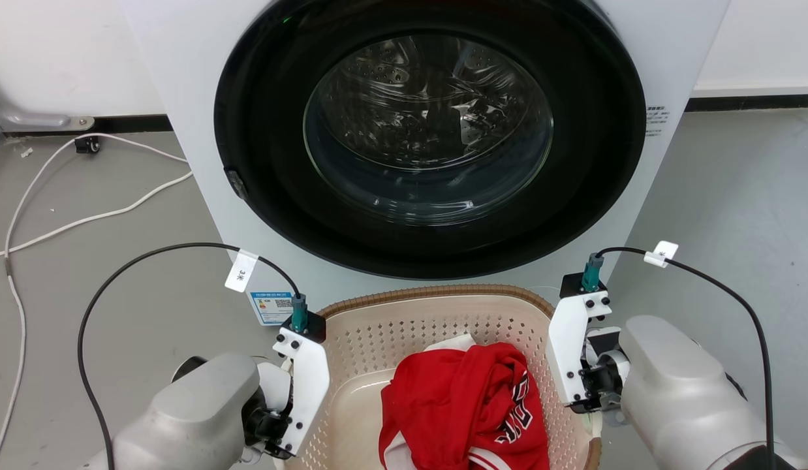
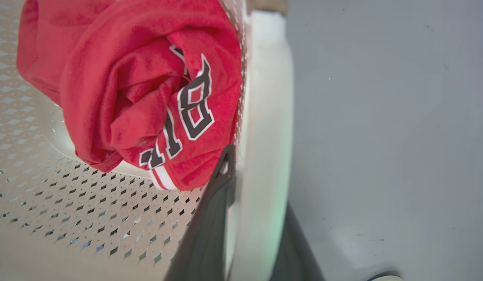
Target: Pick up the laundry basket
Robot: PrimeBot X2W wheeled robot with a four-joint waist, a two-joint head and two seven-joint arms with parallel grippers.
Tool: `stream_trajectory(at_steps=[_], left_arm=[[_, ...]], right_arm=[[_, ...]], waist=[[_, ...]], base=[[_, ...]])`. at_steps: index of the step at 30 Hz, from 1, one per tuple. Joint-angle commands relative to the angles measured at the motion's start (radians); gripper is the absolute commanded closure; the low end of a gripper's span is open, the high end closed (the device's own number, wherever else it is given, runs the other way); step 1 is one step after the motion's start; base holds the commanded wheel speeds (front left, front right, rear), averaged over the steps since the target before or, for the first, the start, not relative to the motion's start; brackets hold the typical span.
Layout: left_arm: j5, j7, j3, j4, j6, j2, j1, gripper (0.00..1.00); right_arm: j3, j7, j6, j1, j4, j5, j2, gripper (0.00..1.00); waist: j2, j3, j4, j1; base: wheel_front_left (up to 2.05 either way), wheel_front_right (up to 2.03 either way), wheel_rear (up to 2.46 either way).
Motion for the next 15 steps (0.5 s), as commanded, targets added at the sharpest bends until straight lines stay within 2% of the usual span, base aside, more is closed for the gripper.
stream_trajectory(at_steps=[1,15], left_arm=[[0.001,0.01,-0.009,0.005,-0.004,0.006,-0.005,1.0],[0.008,-0.004,-0.011,0.014,-0.004,0.005,-0.014,1.0]], right_arm=[[0.0,-0.002,0.0,0.004,-0.004,-0.007,-0.008,1.0],[-0.023,-0.002,0.0,0.012,-0.003,-0.033,-0.021,1.0]], waist=[[0.0,0.0,0.001,0.0],[0.0,-0.009,0.004,0.0]], base=[[0.0,0.0,0.0],[0.0,0.0,0.0]])
